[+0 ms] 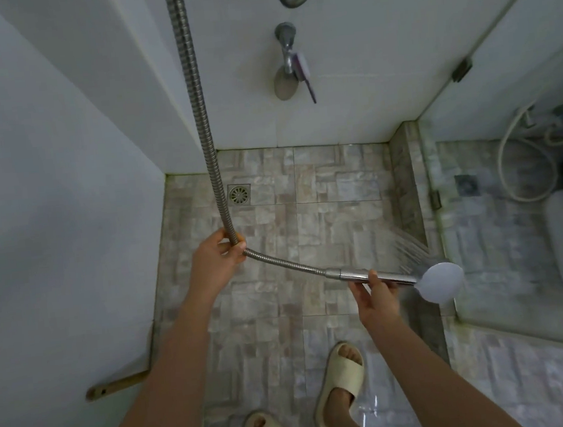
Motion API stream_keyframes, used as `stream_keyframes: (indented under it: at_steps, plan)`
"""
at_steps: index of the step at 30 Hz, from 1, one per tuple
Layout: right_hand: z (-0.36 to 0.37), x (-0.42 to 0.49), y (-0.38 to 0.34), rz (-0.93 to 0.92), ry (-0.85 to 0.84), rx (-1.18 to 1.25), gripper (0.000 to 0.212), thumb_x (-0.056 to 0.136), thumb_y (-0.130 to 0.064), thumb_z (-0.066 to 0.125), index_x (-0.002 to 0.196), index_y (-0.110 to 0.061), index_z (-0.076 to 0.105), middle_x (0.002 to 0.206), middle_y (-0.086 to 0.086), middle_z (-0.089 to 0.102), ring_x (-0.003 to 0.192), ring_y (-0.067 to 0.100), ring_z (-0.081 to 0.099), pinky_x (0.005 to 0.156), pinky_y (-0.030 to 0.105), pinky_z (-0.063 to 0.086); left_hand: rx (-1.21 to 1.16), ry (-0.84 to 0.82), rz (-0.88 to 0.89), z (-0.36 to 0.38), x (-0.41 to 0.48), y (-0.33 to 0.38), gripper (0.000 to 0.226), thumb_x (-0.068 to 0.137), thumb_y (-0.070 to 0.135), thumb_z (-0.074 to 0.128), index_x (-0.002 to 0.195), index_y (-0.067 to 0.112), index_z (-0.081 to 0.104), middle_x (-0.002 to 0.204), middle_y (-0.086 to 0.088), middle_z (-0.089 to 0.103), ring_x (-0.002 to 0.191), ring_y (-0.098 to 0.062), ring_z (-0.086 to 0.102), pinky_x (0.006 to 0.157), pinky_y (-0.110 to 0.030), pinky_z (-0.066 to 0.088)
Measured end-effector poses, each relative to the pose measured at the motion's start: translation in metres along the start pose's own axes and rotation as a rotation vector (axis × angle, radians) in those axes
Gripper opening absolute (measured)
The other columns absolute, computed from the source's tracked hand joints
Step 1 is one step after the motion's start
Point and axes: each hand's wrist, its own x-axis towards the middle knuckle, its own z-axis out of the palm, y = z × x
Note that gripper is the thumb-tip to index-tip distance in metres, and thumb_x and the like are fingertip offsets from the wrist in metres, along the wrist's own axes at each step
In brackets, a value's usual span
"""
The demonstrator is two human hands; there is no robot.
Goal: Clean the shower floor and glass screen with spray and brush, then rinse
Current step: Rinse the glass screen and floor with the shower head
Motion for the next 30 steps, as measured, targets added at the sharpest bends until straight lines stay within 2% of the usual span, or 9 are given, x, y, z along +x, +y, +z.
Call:
stream_keyframes:
  at_steps: [2, 4, 7, 11, 15, 20, 24, 27, 30]
  plan:
    - [0.008, 0.006, -0.011, -0.025, -0.030, -0.020, 0.015, 0.095, -0.006, 0.056, 0.104, -0.016, 0.049, 0.101, 0.006, 0.058, 0.089, 0.021, 0.063, 0.079, 0.039, 0.058, 0.004, 0.018, -0.006, 0.009, 0.005, 0.003, 0.008, 0.092, 0.011, 0.066, 0.090, 0.018, 0.064, 0.100, -0.008, 0.073, 0.092, -0.020, 0.072, 0.059, -0.010, 0.053]
    - [0.016, 0.014, -0.025, -0.045, -0.078, -0.067, 0.033, 0.095, -0.005, 0.055, 0.125, -0.016, 0.047, 0.113, 0.010, 0.059, 0.098, 0.026, 0.063, 0.091, 0.045, 0.053, 0.005, 0.031, -0.006, 0.019, 0.013, 0.007, 0.011, 0.092, 0.012, 0.066, 0.087, 0.021, 0.063, 0.100, -0.008, 0.073, 0.093, -0.019, 0.072, 0.060, -0.011, 0.053]
    - [0.027, 0.025, -0.042, -0.052, -0.146, -0.110, 0.048, 0.094, -0.004, 0.056, 0.138, -0.016, 0.042, 0.120, 0.013, 0.059, 0.101, 0.027, 0.064, 0.088, 0.044, 0.053, 0.005, 0.051, -0.005, 0.028, 0.023, 0.011, 0.015, 0.093, 0.013, 0.066, 0.084, 0.024, 0.061, 0.099, -0.008, 0.074, 0.092, -0.019, 0.072, 0.063, -0.015, 0.054]
    - [0.041, 0.032, -0.052, -0.064, -0.272, -0.232, 0.033, 0.094, -0.004, 0.057, 0.123, -0.017, 0.049, 0.118, 0.011, 0.061, 0.097, 0.023, 0.065, 0.086, 0.041, 0.054, 0.001, 0.058, -0.002, 0.026, 0.028, 0.009, 0.017, 0.093, 0.016, 0.066, 0.082, 0.028, 0.062, 0.099, -0.006, 0.074, 0.093, -0.020, 0.072, 0.074, -0.030, 0.056]
    - [0.055, 0.032, -0.054, -0.034, -0.348, -0.350, 0.021, 0.092, -0.004, 0.059, 0.110, -0.014, 0.053, 0.114, 0.013, 0.063, 0.098, 0.022, 0.066, 0.087, 0.042, 0.054, -0.011, 0.101, -0.029, 0.018, 0.029, 0.006, 0.018, 0.092, 0.017, 0.067, 0.081, 0.030, 0.063, 0.097, -0.005, 0.074, 0.091, -0.020, 0.073, 0.072, -0.032, 0.056]
    - [0.072, 0.027, -0.049, -0.046, -0.440, -0.499, 0.025, 0.092, -0.005, 0.059, 0.116, -0.012, 0.053, 0.113, 0.010, 0.066, 0.105, 0.023, 0.065, 0.087, 0.042, 0.055, -0.042, 0.137, -0.046, 0.010, 0.033, 0.008, 0.013, 0.093, 0.009, 0.065, 0.085, 0.020, 0.063, 0.101, -0.008, 0.071, 0.084, -0.016, 0.071, 0.063, -0.020, 0.056]
    - [0.087, 0.022, -0.043, -0.040, -0.485, -0.618, 0.026, 0.091, -0.007, 0.062, 0.116, -0.012, 0.055, 0.116, 0.011, 0.067, 0.110, 0.026, 0.063, 0.085, 0.040, 0.056, -0.017, 0.146, -0.050, -0.002, 0.039, 0.009, 0.009, 0.092, 0.008, 0.065, 0.088, 0.016, 0.065, 0.097, -0.011, 0.072, 0.083, -0.018, 0.070, 0.067, -0.023, 0.055]
    - [0.095, 0.014, -0.040, -0.035, -0.551, -0.743, 0.030, 0.090, -0.010, 0.064, 0.118, -0.013, 0.055, 0.116, 0.010, 0.067, 0.107, 0.024, 0.065, 0.082, 0.038, 0.056, 0.039, 0.142, -0.054, -0.010, 0.042, 0.009, 0.003, 0.092, 0.005, 0.065, 0.092, 0.008, 0.066, 0.094, -0.016, 0.071, 0.078, -0.018, 0.068, 0.056, -0.009, 0.052]
    - [0.103, 0.004, -0.033, -0.049, -0.535, -0.791, 0.038, 0.090, -0.011, 0.065, 0.125, -0.013, 0.052, 0.113, 0.008, 0.069, 0.104, 0.023, 0.067, 0.079, 0.035, 0.056, 0.090, 0.131, -0.081, -0.021, 0.042, 0.008, 0.008, 0.091, 0.005, 0.066, 0.098, 0.003, 0.068, 0.095, -0.018, 0.071, 0.077, -0.020, 0.068, 0.056, -0.008, 0.053]
